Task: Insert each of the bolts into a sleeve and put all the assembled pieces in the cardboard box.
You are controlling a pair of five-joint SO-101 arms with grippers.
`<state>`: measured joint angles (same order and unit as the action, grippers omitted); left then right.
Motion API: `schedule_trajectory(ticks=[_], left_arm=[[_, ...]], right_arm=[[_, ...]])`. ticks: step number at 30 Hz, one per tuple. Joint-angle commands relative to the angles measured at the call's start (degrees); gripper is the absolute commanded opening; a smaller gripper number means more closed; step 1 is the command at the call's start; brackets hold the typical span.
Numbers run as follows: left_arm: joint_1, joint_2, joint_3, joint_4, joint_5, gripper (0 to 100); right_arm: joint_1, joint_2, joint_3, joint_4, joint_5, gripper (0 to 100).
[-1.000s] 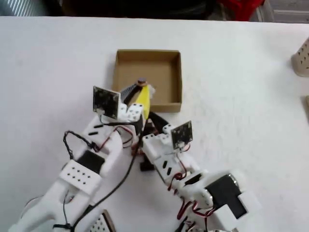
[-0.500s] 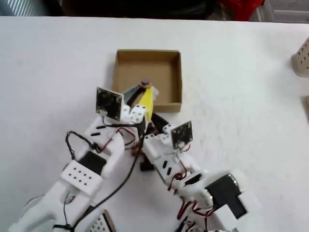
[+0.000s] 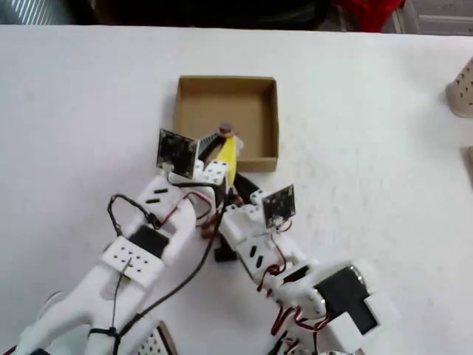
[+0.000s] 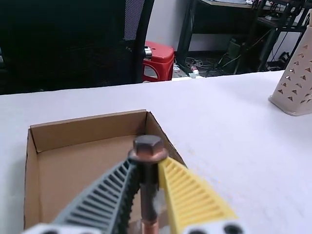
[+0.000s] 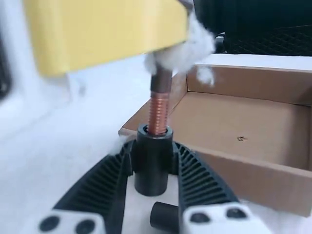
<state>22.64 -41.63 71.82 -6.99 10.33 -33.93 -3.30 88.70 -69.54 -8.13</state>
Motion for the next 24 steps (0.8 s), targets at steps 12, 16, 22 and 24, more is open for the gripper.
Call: schedule_trajectory(ticks=[12, 16, 22, 24], left_arm=[[0.8, -7.4, -3.3, 17.0, -5.2, 2], [1.5, -7.4, -3.3, 17.8, -5.7, 2], [1.3, -7.4, -3.1, 17.8, -6.0, 2], [1.3, -7.4, -3.1, 18.0, -6.0, 4]], right_arm=[[-0.2, -0.5, -1.1, -1.3, -0.4, 1.6], [-0.1, -0.5, -1.0, -1.3, -0.4, 1.6], [-0.1, -0.2, -1.0, -1.3, -0.4, 1.6], [-0.2, -0.1, -1.1, -1.2, -0.4, 1.6]])
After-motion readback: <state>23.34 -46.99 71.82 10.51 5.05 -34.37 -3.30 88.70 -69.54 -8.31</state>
